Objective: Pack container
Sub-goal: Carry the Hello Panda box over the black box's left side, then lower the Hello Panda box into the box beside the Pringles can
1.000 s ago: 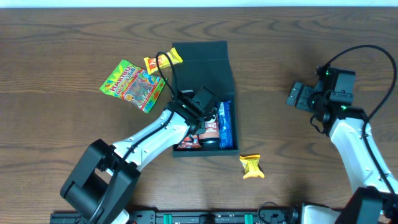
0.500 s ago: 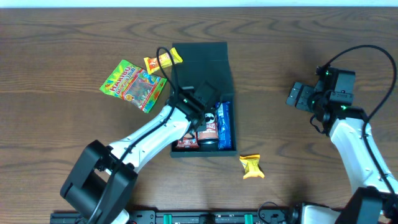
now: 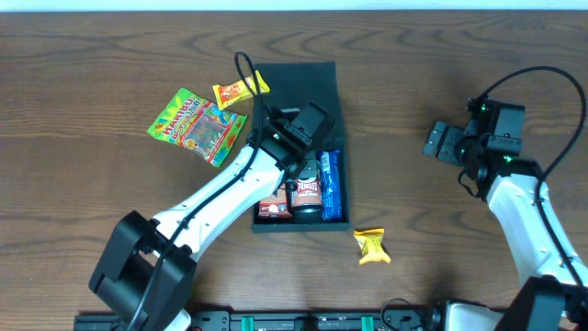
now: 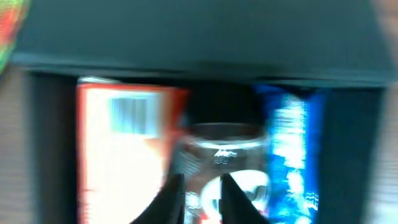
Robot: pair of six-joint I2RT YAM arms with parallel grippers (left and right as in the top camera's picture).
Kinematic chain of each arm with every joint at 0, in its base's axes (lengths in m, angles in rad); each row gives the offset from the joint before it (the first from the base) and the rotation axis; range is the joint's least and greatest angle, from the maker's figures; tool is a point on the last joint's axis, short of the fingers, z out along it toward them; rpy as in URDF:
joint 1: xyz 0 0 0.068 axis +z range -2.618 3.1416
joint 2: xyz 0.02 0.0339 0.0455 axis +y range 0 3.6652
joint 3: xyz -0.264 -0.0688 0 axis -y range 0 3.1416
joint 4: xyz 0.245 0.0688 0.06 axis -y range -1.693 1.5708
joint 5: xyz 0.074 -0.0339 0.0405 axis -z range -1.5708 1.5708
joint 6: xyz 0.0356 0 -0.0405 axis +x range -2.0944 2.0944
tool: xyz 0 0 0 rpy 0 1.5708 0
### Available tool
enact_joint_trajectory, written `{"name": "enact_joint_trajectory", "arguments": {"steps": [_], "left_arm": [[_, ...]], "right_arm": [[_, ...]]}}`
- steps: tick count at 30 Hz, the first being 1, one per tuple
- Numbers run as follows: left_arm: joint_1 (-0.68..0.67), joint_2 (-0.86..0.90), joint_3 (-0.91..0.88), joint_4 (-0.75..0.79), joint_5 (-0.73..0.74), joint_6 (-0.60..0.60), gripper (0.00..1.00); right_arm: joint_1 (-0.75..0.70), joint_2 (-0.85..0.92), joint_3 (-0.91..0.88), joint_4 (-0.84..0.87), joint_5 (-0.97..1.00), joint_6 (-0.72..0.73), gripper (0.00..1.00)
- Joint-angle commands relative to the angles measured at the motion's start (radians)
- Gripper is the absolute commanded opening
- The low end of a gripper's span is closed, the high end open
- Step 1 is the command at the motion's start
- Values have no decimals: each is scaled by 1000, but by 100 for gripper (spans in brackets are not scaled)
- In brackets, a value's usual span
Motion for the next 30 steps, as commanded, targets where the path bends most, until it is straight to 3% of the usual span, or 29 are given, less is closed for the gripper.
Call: {"name": "enact_joint_trajectory", "arguments": {"steps": [1,12,30], "left_arm": [[-21,-4,12,38,138,68,6],[-133,18,-2,35,6,81,6],[-136,126,-2,-7,-36,84,6]], "right_arm": [[-6,-6,7,0,0,10,99],[-6,-6,7,0,0,10,99],[-6,-6,7,0,0,10,99]]}}
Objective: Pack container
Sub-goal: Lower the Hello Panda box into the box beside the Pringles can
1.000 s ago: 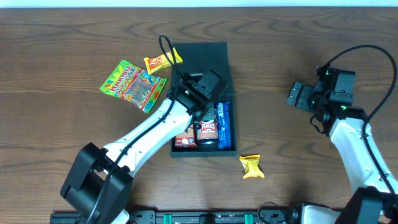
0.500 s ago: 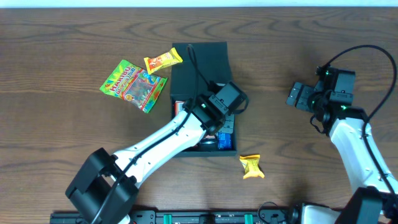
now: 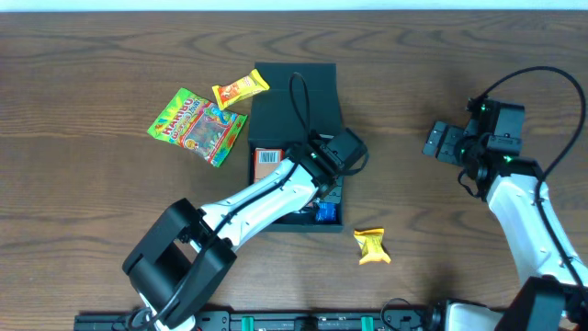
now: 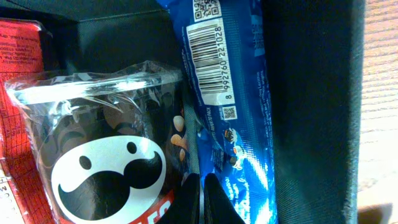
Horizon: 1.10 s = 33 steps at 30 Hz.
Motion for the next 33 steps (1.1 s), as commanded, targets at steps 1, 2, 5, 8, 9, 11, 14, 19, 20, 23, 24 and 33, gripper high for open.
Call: {"name": "enact_joint_trajectory", "arguments": {"steps": [1,2,5,8,9,11,14,19,20,23,24,33], "left_arm": [[3,1,-2,-19,-56,10,6],[3,-5,-2,-20,-59,10,6],[3,-42,-2,-20,-109,10,6],[3,-77,-2,-18,-225,10,6],[3,-79,-2,-12,-270,11,6],[5,-77,-2,2,-332,27,6],[8,-72,-2,42,-339,102,6],[25,-72,-2,110,-357,160,6],[33,-71,-2,119,-357,166,6],[64,-71,-2,136,-355,180,6],[79,-71,-2,139,-345,180,6],[198,-62,-2,165,-117,267,6]], "right_arm": [[-6,-6,7,0,0,10,99],[-6,-6,7,0,0,10,99],[-6,-6,7,0,0,10,99],[-6,-6,7,-1,0,10,99],[-6,-6,7,0,0,10,99],[-6,-6,7,-1,0,10,99],[-6,-6,7,0,0,10,99],[-6,-6,7,0,0,10,99],[-6,-6,7,0,0,10,99],[-6,-6,7,0,0,10,99],[-6,-6,7,0,0,10,99],[-6,-6,7,0,0,10,99]]}}
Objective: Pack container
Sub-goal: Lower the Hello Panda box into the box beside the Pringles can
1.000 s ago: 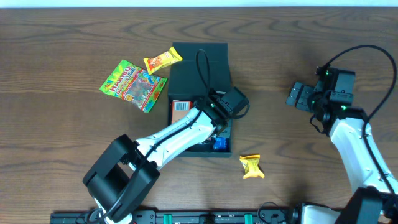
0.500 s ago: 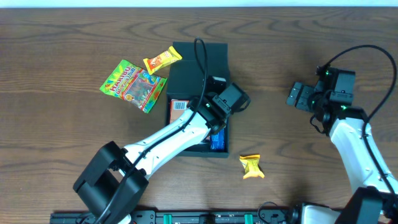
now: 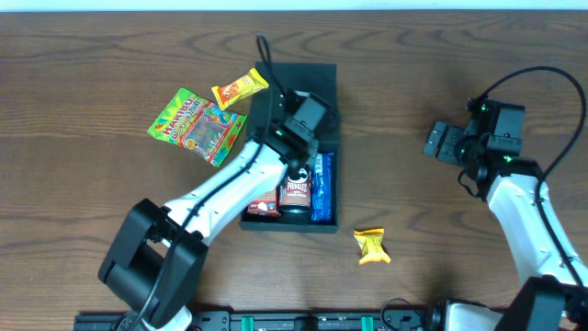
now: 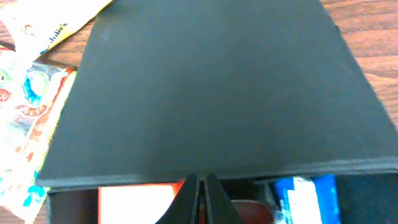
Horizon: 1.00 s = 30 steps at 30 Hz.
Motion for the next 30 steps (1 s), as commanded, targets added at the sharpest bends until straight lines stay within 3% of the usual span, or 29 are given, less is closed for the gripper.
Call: {"name": "enact_joint_trajectory", "arguments": {"steps": [1,10,22,30], "left_arm": [[23,6,-2,4,87,56,6],[21,7,-2,-10,179,66,6],[19,64,-2,-17,195,62,6],[13,66,-2,-114,195,55,6]], "right_arm": [[-6,-6,7,0,0,10,99],[-6,-6,7,0,0,10,99],[-6,-6,7,0,0,10,99],[-6,-6,7,0,0,10,99]]}}
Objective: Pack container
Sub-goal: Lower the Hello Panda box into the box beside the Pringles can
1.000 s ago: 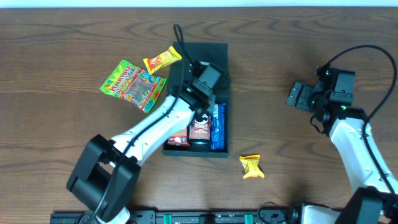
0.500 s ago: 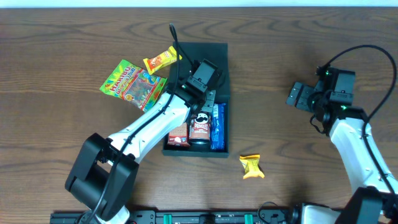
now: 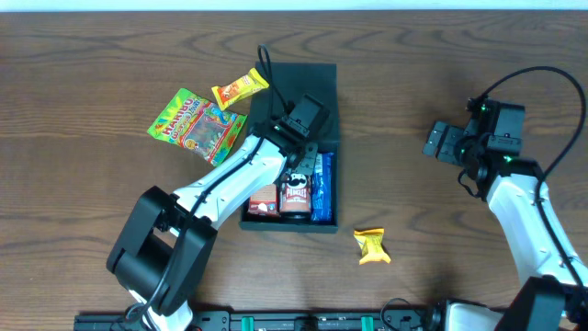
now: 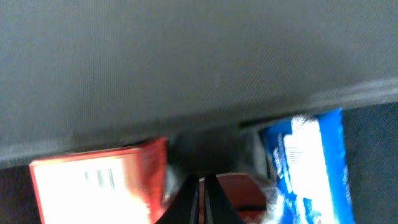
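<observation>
A black container [image 3: 328,223] lies mid-table with its lid [image 3: 299,83] folded back on the far side. Inside, side by side, are a red box [image 3: 264,200], a Pringles can [image 3: 296,191] and a blue packet [image 3: 322,188]. My left gripper [image 3: 296,158] is shut and holds nothing, at the far end of the can, just below the lid's edge. The left wrist view shows the shut gripper [image 4: 201,200] pointing at the can's top [image 4: 239,191], between the red box [image 4: 99,183] and the blue packet [image 4: 305,162]. My right gripper [image 3: 439,142] hovers far right.
A Haribo bag [image 3: 197,126] and a small yellow packet [image 3: 241,89] lie left of the container. A yellow wrapped candy [image 3: 372,245] sits on the table at the container's near right corner. The brown table [image 3: 92,230] runs on around them.
My left gripper has come nearer the packed items: the lid filled the wrist view before, and now the box, can and packet loom larger. The right arm has not moved.
My shut left gripper was first over the can. Then it sat between the can and the blue packet at the container's right side. Later the container lay a little further left and the gripper faced the lid. Now it is at the can's far end.
</observation>
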Robot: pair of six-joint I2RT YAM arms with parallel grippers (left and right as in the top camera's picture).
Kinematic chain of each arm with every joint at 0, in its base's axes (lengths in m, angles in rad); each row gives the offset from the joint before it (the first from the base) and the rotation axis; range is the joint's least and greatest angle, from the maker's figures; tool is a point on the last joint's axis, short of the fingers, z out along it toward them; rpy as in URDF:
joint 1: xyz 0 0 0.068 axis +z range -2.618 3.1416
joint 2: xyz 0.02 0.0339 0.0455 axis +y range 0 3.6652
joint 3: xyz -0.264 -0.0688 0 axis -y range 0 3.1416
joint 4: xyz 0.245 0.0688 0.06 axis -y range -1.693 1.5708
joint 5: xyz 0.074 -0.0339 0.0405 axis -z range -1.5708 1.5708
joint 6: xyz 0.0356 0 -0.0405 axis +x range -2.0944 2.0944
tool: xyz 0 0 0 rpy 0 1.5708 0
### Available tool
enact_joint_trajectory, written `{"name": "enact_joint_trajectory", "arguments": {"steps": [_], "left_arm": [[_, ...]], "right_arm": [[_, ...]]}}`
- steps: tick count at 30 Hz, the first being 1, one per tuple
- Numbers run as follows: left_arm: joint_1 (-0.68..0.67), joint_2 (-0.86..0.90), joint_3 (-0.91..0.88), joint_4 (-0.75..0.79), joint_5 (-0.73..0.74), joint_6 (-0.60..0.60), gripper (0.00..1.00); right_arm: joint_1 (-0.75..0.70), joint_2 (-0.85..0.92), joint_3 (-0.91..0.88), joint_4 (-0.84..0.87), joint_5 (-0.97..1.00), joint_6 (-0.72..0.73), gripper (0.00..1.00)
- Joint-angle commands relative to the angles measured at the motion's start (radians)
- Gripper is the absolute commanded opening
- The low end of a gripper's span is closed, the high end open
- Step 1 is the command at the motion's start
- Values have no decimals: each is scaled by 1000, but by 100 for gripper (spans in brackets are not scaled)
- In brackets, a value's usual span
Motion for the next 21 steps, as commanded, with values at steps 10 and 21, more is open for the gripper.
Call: {"name": "enact_joint_trajectory", "arguments": {"steps": [10,21], "left_arm": [[-6,10,-2,-49,26,11,6],[-6,10,-2,-117,23,14,6]], "right_arm": [[-6,-6,7,0,0,10,99],[-6,-6,7,0,0,10,99]]}}
